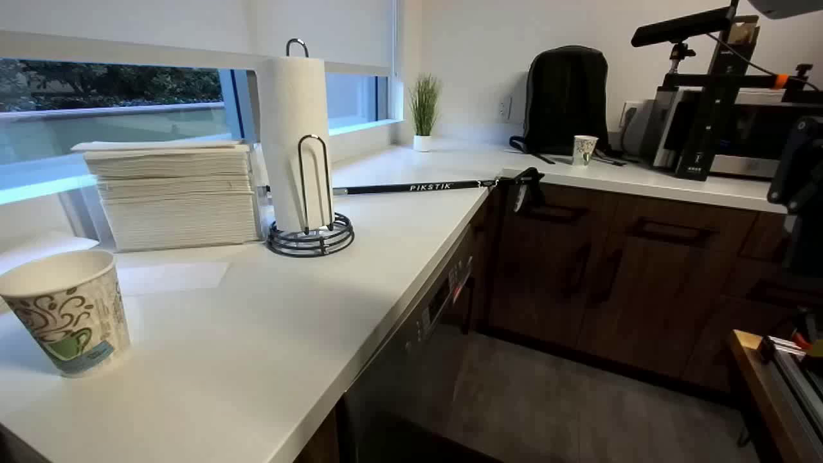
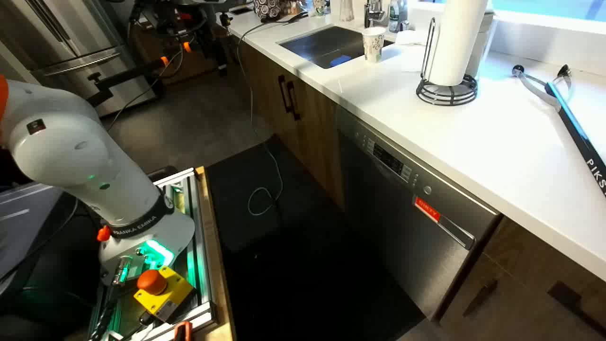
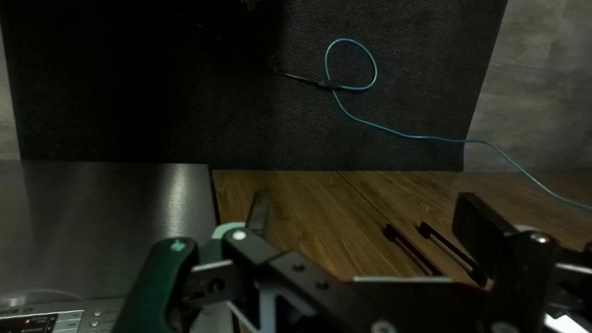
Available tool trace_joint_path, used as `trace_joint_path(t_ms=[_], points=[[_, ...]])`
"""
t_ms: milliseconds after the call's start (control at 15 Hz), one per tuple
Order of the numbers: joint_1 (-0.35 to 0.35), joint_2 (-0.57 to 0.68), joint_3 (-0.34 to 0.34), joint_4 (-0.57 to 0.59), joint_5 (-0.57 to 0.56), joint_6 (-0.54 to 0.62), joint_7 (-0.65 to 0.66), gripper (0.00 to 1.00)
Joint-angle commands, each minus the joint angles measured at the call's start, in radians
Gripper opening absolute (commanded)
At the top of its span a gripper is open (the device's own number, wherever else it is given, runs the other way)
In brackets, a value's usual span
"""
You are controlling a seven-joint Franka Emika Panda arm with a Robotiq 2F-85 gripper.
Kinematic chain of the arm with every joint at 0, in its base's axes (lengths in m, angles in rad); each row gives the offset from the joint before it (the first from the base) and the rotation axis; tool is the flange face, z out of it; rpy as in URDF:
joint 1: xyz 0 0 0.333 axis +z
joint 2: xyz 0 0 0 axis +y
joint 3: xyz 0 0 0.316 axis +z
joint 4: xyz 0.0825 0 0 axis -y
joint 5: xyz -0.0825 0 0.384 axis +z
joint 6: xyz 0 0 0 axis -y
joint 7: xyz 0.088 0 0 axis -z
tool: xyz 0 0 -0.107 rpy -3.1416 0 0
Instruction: Press a button on the dishwasher.
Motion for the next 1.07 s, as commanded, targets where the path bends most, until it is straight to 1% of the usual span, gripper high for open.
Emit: trace_joint_path(t_ms=[0, 400, 600, 800, 1000], points=[[-0.012, -0.001, 0.009, 0.003, 0.006, -0.006, -0.006, 1.00], [-0.012, -0.001, 0.009, 0.003, 0.006, -0.006, -0.006, 1.00], [-0.053, 0.075, 0.032, -0.002, -0.019, 0.092, 0.008, 1.00], [-0.081, 0.187, 0.030, 0.000, -0.014, 0.222, 0.007, 1.00], [-0.116, 0.341, 0.032, 0.000, -0.046, 0.420, 0.011, 1.00]])
